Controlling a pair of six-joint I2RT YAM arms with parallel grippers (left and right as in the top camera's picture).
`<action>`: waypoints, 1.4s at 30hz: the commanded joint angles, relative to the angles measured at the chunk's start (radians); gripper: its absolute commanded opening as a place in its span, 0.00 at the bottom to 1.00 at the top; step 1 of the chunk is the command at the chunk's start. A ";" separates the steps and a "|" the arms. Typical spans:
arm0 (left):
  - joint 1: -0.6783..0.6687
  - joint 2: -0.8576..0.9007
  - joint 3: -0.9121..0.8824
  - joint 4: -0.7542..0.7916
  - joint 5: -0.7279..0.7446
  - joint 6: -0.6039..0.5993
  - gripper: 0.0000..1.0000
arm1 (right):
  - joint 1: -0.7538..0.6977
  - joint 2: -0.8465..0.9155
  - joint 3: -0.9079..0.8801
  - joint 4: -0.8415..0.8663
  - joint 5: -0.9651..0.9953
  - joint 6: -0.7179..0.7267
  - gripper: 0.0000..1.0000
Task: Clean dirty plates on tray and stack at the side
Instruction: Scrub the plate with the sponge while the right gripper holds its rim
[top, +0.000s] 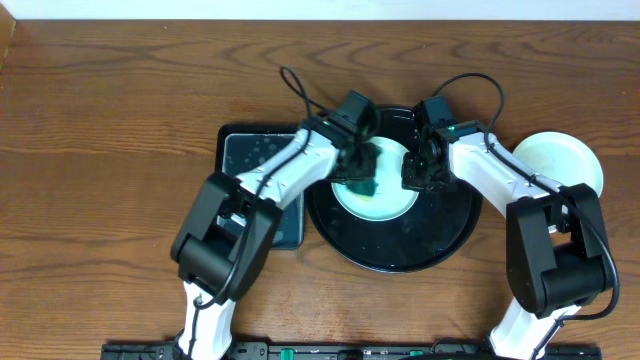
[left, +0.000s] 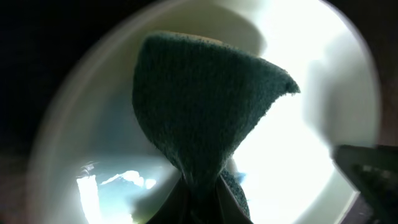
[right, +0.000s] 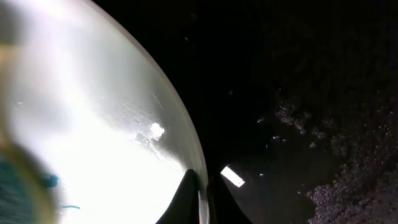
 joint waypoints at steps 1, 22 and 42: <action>-0.073 0.024 -0.004 0.042 0.055 -0.009 0.07 | 0.007 0.026 -0.040 -0.031 0.003 -0.011 0.01; 0.077 0.024 -0.009 -0.069 -0.212 -0.009 0.07 | 0.007 0.026 -0.040 -0.033 0.003 -0.011 0.01; -0.102 0.013 -0.010 0.059 0.034 -0.081 0.07 | 0.008 0.026 -0.040 -0.037 0.003 -0.011 0.01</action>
